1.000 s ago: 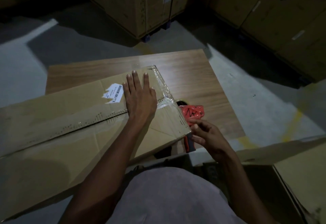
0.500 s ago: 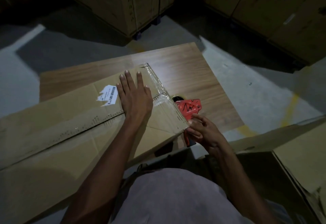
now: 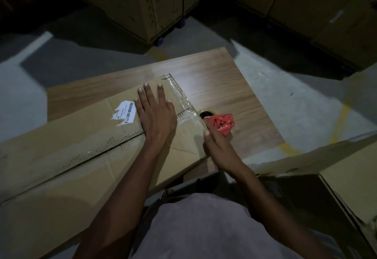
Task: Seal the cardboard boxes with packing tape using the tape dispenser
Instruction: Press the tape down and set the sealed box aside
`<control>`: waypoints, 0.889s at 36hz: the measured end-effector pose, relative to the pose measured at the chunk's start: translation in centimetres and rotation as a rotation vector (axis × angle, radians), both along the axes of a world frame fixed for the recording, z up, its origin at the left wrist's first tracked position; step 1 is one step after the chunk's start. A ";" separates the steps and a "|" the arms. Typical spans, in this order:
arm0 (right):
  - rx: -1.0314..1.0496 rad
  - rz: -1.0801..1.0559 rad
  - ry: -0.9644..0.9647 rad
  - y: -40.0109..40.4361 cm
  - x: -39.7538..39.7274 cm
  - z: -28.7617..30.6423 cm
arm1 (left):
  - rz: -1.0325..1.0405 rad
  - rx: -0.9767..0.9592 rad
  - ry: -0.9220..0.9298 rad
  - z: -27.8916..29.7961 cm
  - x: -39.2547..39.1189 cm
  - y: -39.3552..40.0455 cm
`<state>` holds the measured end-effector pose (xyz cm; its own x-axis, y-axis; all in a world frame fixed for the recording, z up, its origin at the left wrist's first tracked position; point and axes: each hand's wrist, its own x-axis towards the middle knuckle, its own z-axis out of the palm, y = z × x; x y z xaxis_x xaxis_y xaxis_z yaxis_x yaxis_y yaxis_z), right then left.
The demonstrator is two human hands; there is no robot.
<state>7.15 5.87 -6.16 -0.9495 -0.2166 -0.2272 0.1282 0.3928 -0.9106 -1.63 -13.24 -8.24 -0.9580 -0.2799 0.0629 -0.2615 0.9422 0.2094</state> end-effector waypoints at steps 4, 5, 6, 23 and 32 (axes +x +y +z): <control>0.081 0.037 0.103 -0.2 -0.4 -0.6 | -0.007 0.005 0.005 0.1 0.0 -0.1; 0.107 0.030 0.095 -0.1 -0.8 -0.8 | -0.008 0.006 0.005 0.1 0.0 -0.1; 0.149 0.028 0.070 -0.1 -1.3 -0.8 | -0.009 0.006 0.002 0.1 0.0 -0.1; 0.584 0.219 0.169 -6.1 -11.8 1.1 | -0.029 0.012 -0.069 -0.4 -0.7 -0.2; 0.551 0.215 0.124 -10.9 -17.9 3.2 | -0.031 0.012 -0.064 0.2 -0.5 -0.5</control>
